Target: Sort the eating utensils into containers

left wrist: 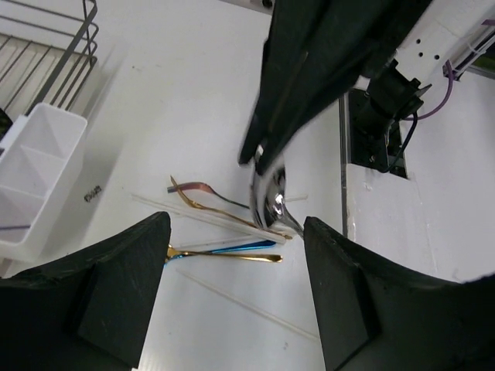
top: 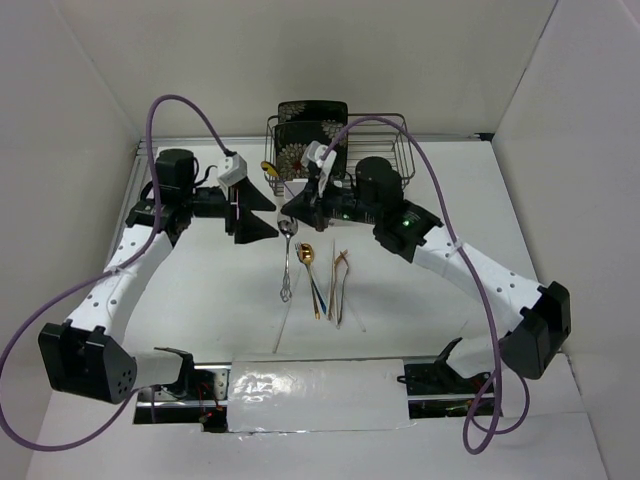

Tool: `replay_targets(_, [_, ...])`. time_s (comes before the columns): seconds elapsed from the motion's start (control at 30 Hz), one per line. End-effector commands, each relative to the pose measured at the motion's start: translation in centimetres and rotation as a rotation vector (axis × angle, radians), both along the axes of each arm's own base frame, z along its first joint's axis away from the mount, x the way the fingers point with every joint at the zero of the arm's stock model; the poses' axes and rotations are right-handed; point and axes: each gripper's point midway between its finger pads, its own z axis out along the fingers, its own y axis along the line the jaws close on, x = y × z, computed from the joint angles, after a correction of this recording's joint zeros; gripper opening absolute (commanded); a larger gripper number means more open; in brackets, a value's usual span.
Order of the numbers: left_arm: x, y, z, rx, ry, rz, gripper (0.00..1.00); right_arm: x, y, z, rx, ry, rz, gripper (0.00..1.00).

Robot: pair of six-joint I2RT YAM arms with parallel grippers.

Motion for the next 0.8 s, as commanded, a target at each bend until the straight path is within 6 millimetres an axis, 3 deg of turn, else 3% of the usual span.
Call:
replay_targets(0.0, [0.1,-0.9,2.4,-0.014,-0.118,-0.057,0.81,-2.4,1.1,4.8,0.089,-0.095,0.074,0.0])
replay_targets(0.1, [-0.1,-1.3,2.4,-0.011,-0.126,-0.068,0.76,-3.3,1.8,4.7,0.083,-0.095,0.082,0.0])
replay_targets(0.13, [-0.2,-1.4,2.3,-0.012,-0.118,-0.073,0.67,-3.8,2.1,4.8,0.085,-0.098,0.082,0.0])
replay_targets(0.2, [-0.5,-1.6,2.3,-0.014,-0.113,-0.085,0.64,-4.1,2.3,4.7,0.084,-0.097,0.09,0.0])
replay_targets(0.33, [-0.6,-1.9,1.6,-0.01,-0.079,-0.103,0.47,-4.4,2.6,5.3,0.088,-0.115,0.079,0.0])
replay_targets(0.43, [-0.5,-2.0,1.4,0.0,-0.073,-0.1,0.2,-4.6,2.7,6.2,0.1,-0.139,0.078,0.0])
replay_targets(0.47, [-0.5,-2.0,1.4,0.0,-0.077,-0.1,0.01,-4.4,2.7,6.2,0.099,-0.14,0.066,0.0])
replay_targets(0.77, [0.2,-2.0,1.3,-0.001,-0.112,-0.078,0.0,-2.4,1.2,5.9,0.078,-0.109,-0.074,0.0])
